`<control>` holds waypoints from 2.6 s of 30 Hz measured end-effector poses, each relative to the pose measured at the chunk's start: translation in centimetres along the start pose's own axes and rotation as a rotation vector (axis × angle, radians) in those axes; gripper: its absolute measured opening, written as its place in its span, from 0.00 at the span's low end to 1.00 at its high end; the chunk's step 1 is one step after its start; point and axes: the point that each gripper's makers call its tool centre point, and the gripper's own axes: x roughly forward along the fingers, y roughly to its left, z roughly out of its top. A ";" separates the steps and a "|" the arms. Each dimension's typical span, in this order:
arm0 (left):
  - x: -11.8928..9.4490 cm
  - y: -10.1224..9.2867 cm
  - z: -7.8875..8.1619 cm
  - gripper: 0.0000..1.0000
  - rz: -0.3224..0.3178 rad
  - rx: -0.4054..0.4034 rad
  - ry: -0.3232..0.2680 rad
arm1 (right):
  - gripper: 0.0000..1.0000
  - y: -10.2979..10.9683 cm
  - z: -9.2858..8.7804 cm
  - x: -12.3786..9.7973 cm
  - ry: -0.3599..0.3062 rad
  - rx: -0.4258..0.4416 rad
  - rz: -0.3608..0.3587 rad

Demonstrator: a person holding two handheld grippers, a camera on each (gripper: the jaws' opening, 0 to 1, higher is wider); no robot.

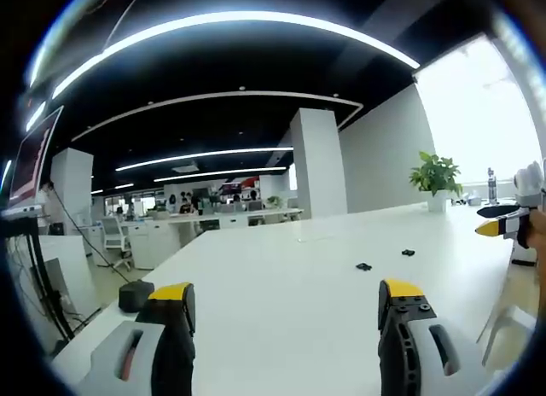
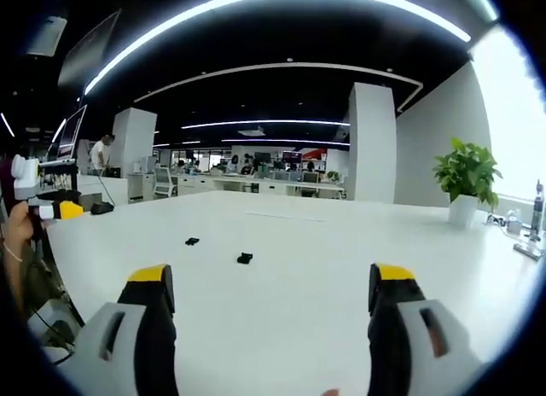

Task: Snap the two parts of the plastic buckle together until the buckle closes and remains connected.

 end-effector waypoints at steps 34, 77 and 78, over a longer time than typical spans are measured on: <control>-0.1 1.4 -0.3 0.88 0.007 -0.058 -0.018 | 0.86 2.2 1.4 3.4 -0.058 0.054 0.039; 0.6 0.9 -0.8 0.87 -0.014 -0.049 0.000 | 0.82 2.2 0.0 10.4 0.026 -0.052 0.245; 0.6 0.9 -0.8 0.87 -0.015 -0.048 0.000 | 0.82 2.4 -0.1 10.4 0.027 -0.048 0.260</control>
